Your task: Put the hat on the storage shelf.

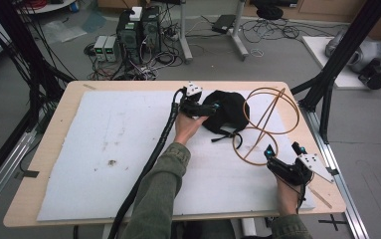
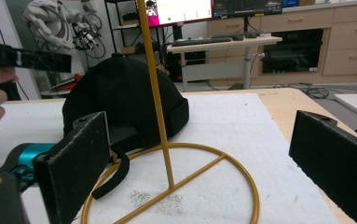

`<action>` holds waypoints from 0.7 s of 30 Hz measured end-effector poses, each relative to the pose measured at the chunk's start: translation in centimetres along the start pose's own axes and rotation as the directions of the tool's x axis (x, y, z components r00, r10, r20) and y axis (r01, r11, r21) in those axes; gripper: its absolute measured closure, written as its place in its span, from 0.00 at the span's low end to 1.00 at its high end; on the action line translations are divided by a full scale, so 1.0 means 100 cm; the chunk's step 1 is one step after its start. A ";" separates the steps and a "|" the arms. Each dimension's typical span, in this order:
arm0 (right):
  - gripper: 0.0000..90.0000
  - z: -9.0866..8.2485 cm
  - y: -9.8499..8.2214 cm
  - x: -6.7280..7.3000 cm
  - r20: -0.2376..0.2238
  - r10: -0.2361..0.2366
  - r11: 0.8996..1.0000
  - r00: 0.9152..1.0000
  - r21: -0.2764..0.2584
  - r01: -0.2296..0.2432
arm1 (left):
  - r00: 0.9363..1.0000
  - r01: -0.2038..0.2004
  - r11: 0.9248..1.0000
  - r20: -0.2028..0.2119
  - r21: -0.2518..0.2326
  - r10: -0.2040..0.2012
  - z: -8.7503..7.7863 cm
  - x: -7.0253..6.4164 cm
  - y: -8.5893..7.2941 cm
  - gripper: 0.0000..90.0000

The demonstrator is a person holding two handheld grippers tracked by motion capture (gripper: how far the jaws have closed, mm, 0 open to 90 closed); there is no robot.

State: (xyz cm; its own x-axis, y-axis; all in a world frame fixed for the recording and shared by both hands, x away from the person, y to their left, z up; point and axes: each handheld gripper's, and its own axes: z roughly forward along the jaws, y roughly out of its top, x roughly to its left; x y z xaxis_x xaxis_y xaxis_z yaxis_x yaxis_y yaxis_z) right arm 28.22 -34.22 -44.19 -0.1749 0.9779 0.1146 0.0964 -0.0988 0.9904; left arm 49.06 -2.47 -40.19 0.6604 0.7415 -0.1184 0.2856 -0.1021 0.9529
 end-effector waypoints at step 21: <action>0.05 -0.001 0.001 0.000 0.003 0.007 1.000 1.000 -0.003 -0.007 | 0.997 -0.034 0.996 0.071 0.079 0.028 0.020 -0.012 -0.019 0.39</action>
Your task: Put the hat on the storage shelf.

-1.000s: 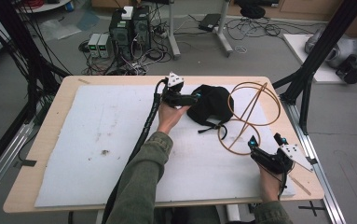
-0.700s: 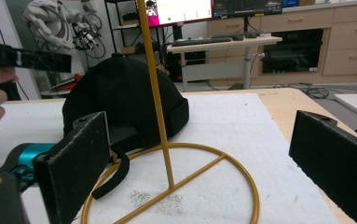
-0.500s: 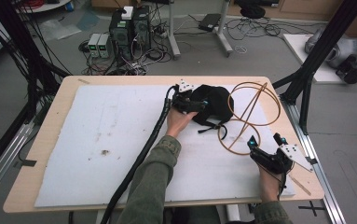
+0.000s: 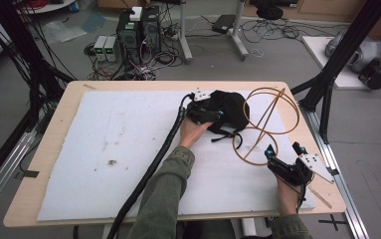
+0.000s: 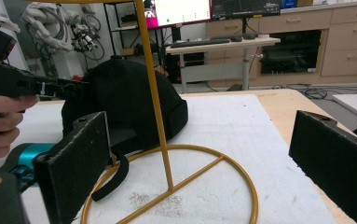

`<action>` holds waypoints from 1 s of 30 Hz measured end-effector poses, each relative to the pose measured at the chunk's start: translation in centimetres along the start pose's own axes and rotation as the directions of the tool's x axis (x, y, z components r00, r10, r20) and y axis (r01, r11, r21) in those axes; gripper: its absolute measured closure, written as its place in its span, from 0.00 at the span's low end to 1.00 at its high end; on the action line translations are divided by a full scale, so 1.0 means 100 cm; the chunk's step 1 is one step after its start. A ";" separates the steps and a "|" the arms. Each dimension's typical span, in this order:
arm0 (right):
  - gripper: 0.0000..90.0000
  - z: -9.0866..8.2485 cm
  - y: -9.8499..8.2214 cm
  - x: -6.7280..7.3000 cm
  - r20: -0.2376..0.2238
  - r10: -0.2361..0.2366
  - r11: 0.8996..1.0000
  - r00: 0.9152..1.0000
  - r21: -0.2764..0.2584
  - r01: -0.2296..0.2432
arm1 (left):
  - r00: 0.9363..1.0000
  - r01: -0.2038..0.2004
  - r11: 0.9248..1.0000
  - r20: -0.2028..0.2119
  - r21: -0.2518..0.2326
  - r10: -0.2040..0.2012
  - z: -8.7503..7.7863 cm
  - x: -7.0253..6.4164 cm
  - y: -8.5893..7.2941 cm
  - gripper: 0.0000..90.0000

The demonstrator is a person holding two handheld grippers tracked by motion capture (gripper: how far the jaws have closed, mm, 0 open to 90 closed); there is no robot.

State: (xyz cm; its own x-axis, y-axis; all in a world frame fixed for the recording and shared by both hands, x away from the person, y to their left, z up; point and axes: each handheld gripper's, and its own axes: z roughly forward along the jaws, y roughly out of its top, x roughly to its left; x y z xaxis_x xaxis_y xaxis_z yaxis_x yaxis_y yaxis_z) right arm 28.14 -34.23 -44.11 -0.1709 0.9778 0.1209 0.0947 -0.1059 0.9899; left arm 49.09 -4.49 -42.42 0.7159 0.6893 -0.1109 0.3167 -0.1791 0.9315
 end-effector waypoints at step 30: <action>0.05 -0.001 -0.001 0.000 -0.004 -0.007 1.000 1.000 0.006 0.007 | 0.999 -0.016 0.997 0.038 -0.079 0.019 -0.021 -0.003 0.022 0.97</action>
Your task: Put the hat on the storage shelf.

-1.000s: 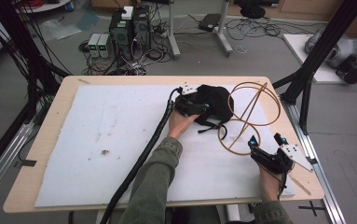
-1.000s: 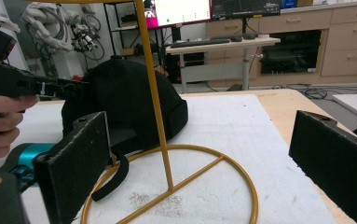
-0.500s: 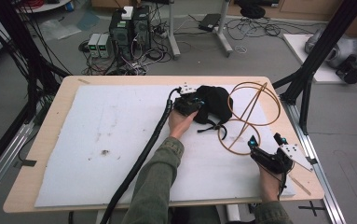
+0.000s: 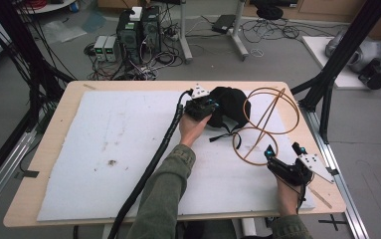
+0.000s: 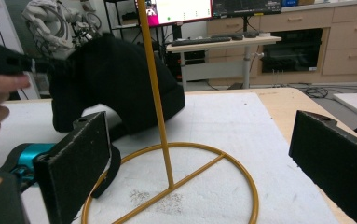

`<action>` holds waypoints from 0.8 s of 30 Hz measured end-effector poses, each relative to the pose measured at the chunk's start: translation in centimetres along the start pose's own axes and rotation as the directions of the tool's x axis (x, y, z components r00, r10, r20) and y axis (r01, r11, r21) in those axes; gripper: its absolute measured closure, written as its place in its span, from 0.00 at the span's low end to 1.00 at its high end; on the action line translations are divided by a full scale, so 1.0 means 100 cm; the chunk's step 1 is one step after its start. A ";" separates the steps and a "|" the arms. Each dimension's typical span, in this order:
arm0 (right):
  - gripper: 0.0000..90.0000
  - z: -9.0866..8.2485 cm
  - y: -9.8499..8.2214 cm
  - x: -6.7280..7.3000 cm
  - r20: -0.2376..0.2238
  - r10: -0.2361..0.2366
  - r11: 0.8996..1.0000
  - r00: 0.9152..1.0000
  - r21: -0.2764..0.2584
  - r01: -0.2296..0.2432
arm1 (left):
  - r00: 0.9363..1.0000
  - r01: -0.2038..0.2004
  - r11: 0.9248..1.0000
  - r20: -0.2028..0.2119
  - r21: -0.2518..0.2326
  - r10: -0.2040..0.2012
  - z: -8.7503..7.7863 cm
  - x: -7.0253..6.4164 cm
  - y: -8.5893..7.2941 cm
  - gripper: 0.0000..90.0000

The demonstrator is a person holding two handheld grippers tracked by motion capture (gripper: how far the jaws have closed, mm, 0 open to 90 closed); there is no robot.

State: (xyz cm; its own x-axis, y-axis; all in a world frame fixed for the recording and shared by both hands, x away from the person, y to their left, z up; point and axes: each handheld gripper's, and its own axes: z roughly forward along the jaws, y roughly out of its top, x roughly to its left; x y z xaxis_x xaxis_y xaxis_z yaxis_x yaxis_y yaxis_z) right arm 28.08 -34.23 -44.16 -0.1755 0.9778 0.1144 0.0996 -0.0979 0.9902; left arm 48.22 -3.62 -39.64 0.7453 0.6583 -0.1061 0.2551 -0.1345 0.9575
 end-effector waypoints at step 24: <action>0.05 -0.003 0.001 -0.002 0.004 0.024 1.000 1.000 -0.007 -0.024 | 0.996 -0.032 0.974 -0.084 -0.223 0.014 -0.051 -0.004 0.051 0.97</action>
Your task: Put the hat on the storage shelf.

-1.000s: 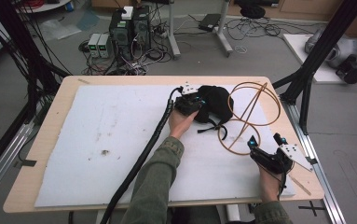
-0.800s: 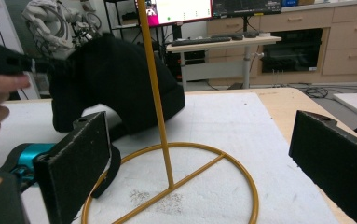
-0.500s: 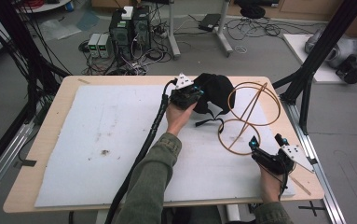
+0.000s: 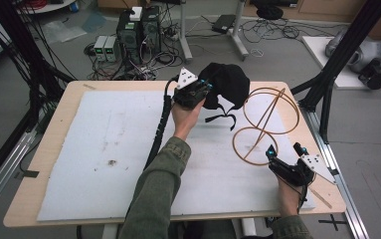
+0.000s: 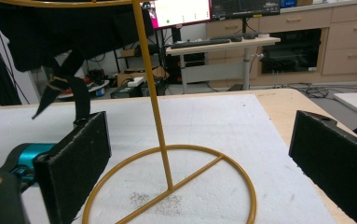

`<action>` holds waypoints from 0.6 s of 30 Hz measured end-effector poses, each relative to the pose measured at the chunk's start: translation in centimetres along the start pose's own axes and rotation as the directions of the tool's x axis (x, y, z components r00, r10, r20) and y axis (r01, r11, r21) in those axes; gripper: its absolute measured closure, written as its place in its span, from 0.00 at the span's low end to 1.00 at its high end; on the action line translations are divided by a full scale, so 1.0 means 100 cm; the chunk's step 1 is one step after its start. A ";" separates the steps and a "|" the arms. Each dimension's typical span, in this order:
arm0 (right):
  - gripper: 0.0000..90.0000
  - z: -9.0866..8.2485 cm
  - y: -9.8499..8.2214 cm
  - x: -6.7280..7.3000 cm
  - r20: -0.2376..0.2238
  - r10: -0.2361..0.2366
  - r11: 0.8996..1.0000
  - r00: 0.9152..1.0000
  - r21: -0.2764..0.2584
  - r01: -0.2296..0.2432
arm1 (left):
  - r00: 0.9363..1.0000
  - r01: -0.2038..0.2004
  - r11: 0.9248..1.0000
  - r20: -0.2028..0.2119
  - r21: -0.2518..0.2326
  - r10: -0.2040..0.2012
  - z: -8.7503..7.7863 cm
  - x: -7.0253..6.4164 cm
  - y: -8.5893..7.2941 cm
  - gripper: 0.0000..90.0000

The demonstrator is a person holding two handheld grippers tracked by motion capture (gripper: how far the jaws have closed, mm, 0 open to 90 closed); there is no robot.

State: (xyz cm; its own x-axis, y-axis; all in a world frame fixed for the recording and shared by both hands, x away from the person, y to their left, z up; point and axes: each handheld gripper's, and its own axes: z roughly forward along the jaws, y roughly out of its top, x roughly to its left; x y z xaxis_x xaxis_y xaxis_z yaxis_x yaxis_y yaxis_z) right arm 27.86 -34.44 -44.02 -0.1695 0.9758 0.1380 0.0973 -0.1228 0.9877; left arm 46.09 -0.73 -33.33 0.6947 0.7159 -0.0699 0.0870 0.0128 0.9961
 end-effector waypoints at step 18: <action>0.05 0.001 0.000 0.000 -0.008 -0.007 1.000 1.000 -0.006 0.007 | 0.999 0.038 0.986 0.019 -0.165 -0.036 -0.028 0.000 0.033 0.97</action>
State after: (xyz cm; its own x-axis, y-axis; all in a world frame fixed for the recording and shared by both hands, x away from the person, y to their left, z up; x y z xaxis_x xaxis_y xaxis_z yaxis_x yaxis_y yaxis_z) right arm 27.95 -34.39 -44.04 -0.1779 0.9752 0.1319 0.0907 -0.1173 0.9890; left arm 44.42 1.29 -29.92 0.7049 0.7013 -0.1062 -0.0057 0.1554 0.9878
